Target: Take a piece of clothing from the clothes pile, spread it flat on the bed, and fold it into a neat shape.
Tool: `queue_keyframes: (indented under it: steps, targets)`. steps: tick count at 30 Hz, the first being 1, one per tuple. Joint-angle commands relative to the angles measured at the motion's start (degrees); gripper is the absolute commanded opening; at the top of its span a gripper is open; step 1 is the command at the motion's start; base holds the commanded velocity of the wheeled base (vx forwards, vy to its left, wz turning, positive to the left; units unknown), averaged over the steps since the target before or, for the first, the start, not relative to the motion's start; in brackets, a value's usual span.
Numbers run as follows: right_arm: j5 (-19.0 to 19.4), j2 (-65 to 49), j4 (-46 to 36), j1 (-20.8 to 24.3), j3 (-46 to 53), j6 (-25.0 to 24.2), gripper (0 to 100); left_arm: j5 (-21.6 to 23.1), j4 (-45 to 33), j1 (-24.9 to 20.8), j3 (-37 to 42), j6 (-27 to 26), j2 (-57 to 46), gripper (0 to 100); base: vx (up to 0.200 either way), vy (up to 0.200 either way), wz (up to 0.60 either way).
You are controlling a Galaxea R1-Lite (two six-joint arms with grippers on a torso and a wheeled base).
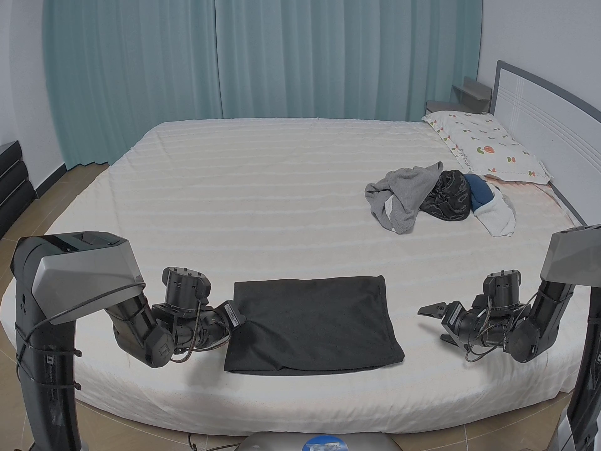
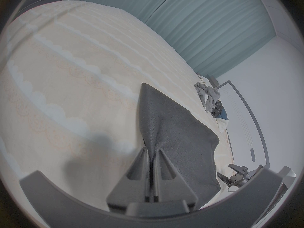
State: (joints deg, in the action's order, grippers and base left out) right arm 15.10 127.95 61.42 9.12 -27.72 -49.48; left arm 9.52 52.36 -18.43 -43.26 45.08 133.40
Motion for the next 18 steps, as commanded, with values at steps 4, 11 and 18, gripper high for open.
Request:
queue_keyframes:
  steps: [4,11,18]
  targets:
    - [0.01,0.19,0.02,0.02,0.12,0.00,100,-0.03,0.02,0.41,-0.15,1.59,-0.16,0,0.000,0.000,0.00]
    - [0.01,0.19,0.02,0.02,0.21,0.00,100,-0.73,0.11,0.50,-0.07,2.12,-0.25,0,0.000,0.000,0.00]
    - [0.01,0.19,0.02,0.02,0.21,0.00,100,-0.82,0.11,0.68,0.02,2.12,-0.51,0,0.000,0.171,0.00]
